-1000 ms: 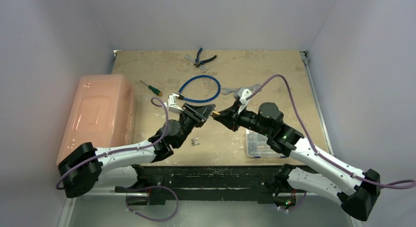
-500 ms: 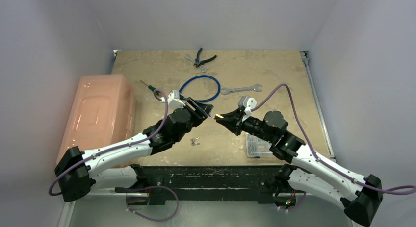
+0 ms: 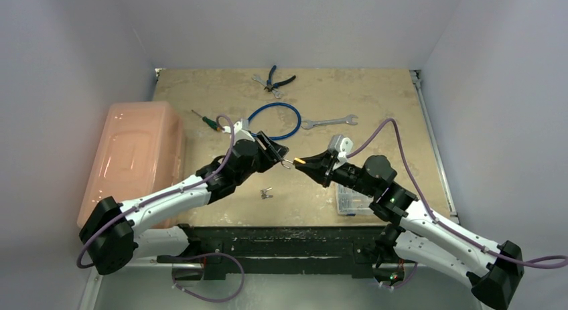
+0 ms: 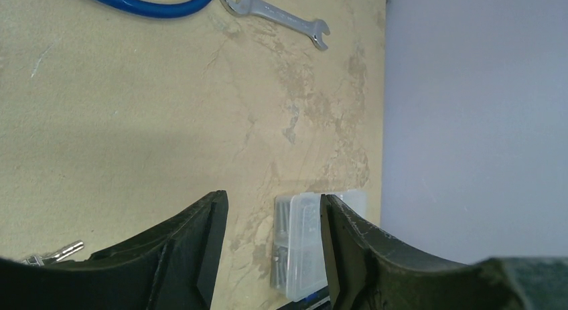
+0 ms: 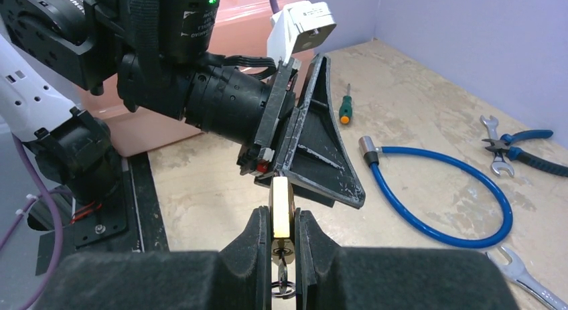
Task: Unlock with the key
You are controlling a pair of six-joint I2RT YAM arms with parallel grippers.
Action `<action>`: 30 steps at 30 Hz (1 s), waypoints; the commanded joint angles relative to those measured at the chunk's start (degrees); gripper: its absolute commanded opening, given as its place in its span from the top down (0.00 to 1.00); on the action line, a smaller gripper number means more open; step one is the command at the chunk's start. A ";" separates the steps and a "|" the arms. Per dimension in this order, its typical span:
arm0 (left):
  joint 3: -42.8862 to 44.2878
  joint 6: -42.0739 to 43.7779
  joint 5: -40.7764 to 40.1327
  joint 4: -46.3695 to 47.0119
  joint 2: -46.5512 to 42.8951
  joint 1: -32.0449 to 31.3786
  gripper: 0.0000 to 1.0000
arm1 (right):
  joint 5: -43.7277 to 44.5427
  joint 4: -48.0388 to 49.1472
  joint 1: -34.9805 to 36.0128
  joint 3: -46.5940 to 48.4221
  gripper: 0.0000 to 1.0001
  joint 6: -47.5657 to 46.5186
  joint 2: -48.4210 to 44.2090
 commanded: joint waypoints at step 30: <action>1.96 49.33 -21.34 -24.39 -31.58 4.45 0.01 | 17.43 28.48 -0.48 -6.31 1.00 29.81 17.70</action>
